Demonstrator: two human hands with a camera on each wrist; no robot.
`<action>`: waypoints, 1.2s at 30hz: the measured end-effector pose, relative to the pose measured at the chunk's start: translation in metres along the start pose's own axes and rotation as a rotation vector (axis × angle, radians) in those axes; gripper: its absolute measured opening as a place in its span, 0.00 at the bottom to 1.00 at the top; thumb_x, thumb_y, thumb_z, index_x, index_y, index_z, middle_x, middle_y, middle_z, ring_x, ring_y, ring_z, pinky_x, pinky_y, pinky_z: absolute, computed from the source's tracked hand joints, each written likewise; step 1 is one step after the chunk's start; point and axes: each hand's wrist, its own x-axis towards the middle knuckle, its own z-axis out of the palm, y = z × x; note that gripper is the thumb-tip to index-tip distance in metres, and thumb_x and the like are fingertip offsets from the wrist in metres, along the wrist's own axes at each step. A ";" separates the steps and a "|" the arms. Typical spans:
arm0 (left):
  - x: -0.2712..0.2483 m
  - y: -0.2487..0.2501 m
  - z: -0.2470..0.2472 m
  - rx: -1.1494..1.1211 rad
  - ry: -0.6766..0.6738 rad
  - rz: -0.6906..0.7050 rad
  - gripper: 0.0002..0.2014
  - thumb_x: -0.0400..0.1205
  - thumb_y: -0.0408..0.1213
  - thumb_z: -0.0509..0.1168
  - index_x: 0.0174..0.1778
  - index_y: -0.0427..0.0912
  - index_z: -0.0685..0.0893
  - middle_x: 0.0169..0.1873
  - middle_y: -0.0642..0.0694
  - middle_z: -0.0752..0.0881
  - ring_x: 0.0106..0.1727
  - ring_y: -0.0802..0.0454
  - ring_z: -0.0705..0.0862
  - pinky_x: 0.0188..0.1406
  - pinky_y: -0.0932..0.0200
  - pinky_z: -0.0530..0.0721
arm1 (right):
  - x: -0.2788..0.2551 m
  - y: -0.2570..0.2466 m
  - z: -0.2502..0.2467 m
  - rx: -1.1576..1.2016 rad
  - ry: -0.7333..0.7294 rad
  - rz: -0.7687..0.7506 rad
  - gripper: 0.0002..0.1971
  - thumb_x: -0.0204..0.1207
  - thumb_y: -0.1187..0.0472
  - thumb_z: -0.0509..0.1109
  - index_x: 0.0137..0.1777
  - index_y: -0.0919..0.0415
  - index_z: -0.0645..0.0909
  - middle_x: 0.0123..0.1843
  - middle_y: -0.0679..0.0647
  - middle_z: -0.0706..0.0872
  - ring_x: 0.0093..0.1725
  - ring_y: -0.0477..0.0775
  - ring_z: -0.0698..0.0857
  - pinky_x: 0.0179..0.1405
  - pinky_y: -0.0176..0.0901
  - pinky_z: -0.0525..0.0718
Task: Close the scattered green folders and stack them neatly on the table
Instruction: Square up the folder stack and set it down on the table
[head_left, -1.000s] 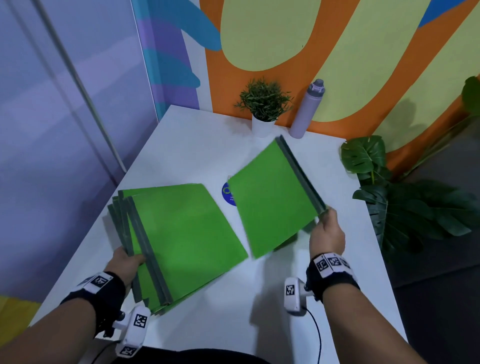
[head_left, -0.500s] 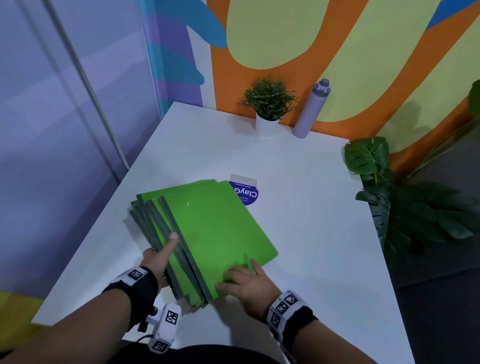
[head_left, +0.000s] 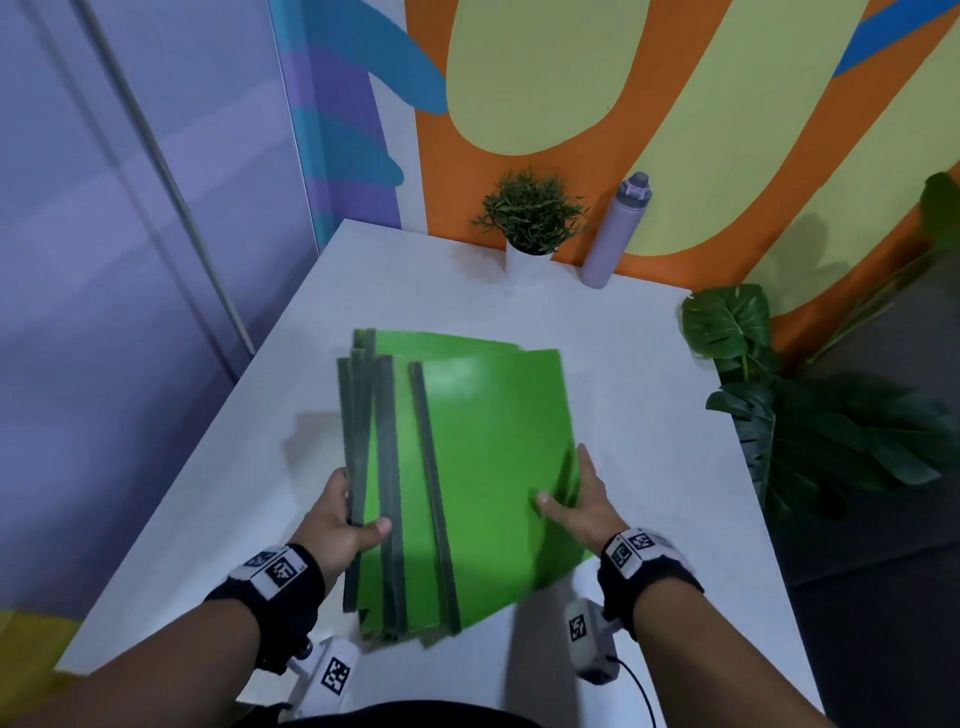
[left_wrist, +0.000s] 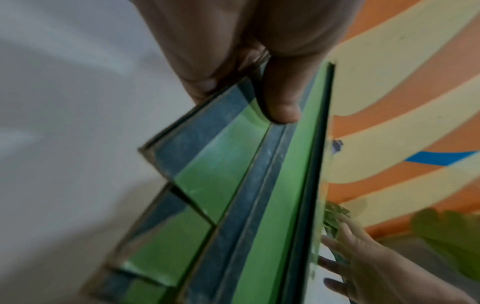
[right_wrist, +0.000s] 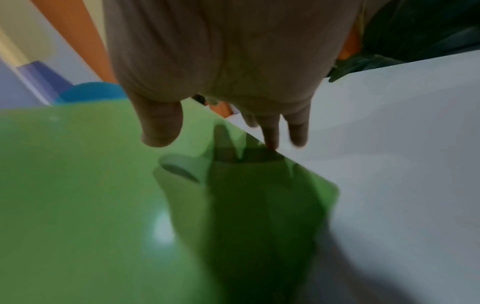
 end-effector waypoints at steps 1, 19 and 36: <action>0.000 0.002 0.001 0.019 -0.045 0.032 0.25 0.75 0.21 0.70 0.58 0.56 0.76 0.53 0.44 0.89 0.59 0.45 0.87 0.66 0.41 0.80 | 0.001 0.002 -0.007 0.087 -0.007 0.041 0.55 0.66 0.44 0.77 0.82 0.44 0.40 0.84 0.55 0.54 0.81 0.62 0.56 0.78 0.64 0.58; 0.016 0.056 0.022 0.107 -0.084 0.146 0.40 0.62 0.18 0.59 0.59 0.70 0.72 0.57 0.35 0.85 0.59 0.34 0.83 0.49 0.38 0.85 | -0.028 -0.025 -0.014 0.768 0.325 -0.249 0.20 0.71 0.80 0.68 0.53 0.54 0.78 0.50 0.53 0.89 0.51 0.52 0.86 0.53 0.48 0.84; 0.004 0.055 0.039 -0.140 -0.029 0.268 0.41 0.63 0.09 0.71 0.70 0.43 0.73 0.48 0.49 0.90 0.48 0.50 0.91 0.35 0.64 0.88 | -0.050 -0.055 -0.023 0.936 0.233 -0.253 0.35 0.45 0.77 0.66 0.59 0.67 0.76 0.38 0.53 0.88 0.38 0.52 0.87 0.36 0.45 0.83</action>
